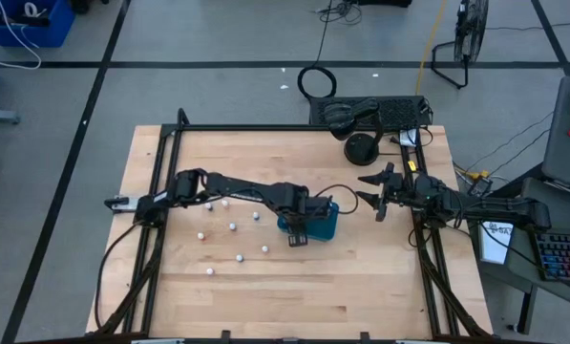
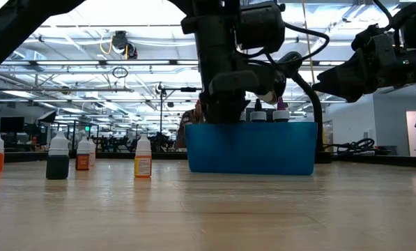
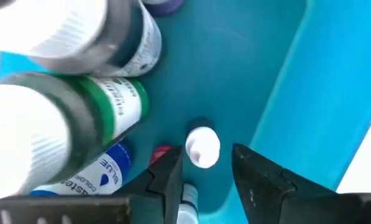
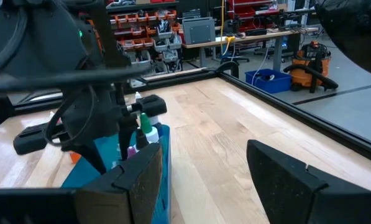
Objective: Pick & Place food coloring
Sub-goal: Put the small yellow food coloring bottle into the blue container
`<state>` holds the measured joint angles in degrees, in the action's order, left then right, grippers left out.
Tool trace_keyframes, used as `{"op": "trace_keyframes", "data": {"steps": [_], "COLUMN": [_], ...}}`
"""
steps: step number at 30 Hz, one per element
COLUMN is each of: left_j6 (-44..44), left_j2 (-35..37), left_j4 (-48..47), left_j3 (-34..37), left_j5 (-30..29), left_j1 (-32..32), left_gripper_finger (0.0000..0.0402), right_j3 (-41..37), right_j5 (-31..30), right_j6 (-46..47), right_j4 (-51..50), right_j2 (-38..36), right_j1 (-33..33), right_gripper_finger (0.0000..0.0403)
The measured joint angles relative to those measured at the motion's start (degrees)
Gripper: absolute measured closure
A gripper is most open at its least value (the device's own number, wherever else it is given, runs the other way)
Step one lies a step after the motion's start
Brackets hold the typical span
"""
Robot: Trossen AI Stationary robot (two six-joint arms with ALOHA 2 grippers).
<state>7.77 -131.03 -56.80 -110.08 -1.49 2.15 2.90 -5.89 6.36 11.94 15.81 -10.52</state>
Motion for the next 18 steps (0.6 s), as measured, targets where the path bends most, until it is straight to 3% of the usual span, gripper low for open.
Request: {"op": "trace_keyframes", "data": {"steps": [8,15,18], "left_j6": [-1.61,2.44,4.81], "left_j2": [8.36,15.06,16.28], "left_j4": [-1.39,-13.64,-13.8], "left_j3": [-0.94,0.36,3.62], "left_j5": [-1.27,-1.74,-3.37], "left_j1": [-0.15,1.08,2.45], "left_gripper_finger": [0.0259,0.0259,0.0259], "right_j3": [0.0,0.0,0.0], "right_j5": [0.0,0.0,0.0], "right_j6": [-0.01,0.01,0.01], "right_j4": [-0.11,-0.1,-0.09], "right_j2": [0.11,0.2,0.26], "right_j1": [0.0,0.02,0.01], "right_gripper_finger": [0.0179,0.0179,0.0179]}}
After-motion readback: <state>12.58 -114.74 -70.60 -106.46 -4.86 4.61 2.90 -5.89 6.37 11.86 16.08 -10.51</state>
